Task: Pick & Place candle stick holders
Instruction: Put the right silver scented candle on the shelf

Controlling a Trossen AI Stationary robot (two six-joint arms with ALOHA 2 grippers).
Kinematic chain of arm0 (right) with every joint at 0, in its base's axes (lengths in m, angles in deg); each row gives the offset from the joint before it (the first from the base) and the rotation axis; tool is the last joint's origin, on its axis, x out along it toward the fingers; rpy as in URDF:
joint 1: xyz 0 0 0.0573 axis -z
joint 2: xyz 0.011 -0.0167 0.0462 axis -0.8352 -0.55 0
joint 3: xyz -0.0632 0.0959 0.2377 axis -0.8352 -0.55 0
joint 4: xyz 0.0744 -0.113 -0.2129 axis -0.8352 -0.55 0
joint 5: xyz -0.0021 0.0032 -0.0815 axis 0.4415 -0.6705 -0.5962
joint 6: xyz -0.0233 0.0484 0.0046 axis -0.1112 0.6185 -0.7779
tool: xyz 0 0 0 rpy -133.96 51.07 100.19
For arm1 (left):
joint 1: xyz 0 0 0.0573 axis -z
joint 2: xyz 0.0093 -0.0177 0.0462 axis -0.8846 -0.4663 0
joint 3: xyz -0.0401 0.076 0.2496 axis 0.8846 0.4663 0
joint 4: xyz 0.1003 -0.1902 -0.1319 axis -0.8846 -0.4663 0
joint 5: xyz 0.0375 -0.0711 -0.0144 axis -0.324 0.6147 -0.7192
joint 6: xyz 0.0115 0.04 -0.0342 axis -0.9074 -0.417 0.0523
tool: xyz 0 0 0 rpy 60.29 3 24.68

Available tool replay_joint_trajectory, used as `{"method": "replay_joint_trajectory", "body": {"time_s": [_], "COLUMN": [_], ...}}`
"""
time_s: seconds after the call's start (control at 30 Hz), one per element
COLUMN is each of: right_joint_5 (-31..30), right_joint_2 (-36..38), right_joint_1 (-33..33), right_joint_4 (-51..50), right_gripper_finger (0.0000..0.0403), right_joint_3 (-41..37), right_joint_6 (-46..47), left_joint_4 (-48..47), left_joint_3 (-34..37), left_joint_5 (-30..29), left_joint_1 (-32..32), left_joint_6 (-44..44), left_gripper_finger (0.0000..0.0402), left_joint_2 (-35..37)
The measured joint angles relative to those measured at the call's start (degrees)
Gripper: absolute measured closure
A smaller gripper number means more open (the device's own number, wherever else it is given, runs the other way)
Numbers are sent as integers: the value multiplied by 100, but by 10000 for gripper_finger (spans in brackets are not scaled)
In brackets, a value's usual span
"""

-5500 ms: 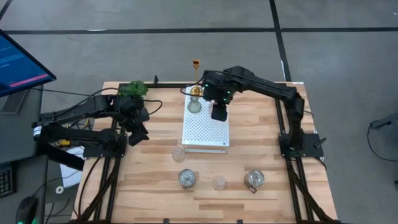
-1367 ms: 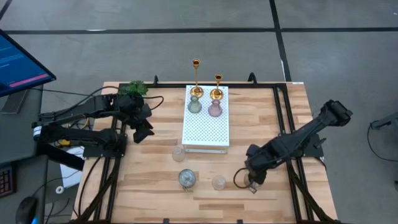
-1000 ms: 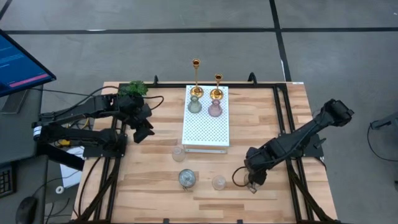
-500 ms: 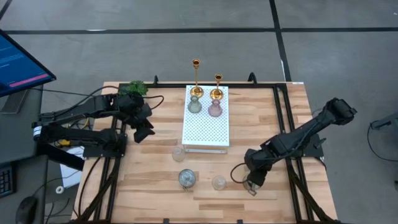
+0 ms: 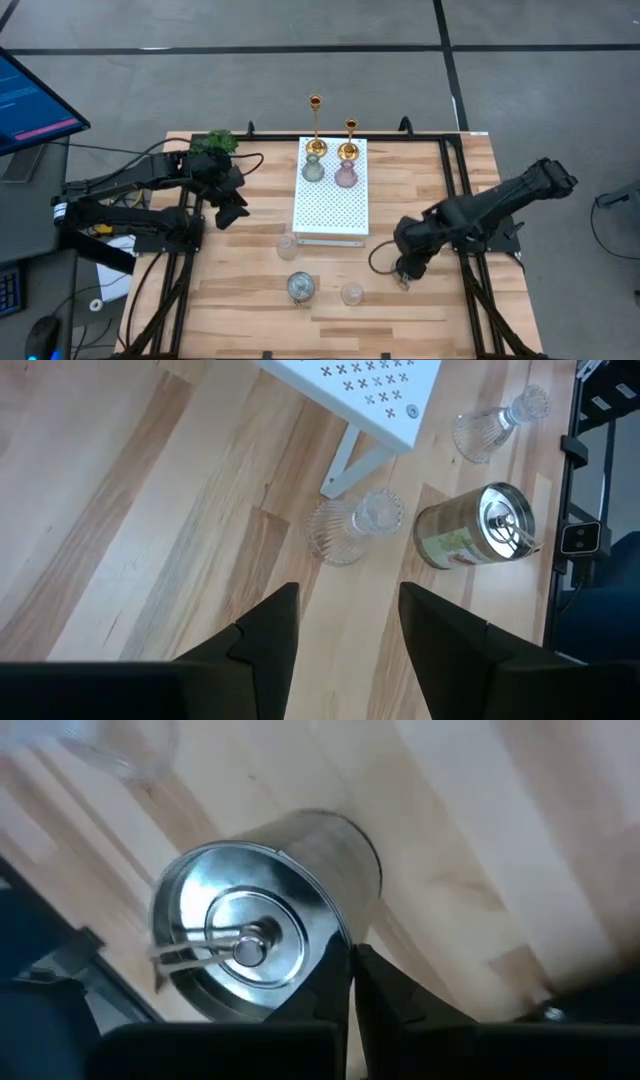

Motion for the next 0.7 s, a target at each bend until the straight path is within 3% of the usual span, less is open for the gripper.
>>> {"method": "replay_joint_trajectory", "body": {"time_s": [0.27, 0.7], "right_joint_5": [-558, -1199], "right_joint_2": [16, -265], "right_joint_1": [838, 2568], "right_joint_4": [-1139, -957], "right_gripper_finger": [403, 403], "right_joint_3": [1447, 3009], "right_joint_6": [-584, -2298], "left_joint_4": [32, 72], "left_joint_3": [0, 0], "left_joint_5": [0, 0], "left_joint_1": [-1, 0], "left_joint_6": [-11, -6], "left_gripper_finger": [229, 229], "left_joint_2": [0, 0]}}
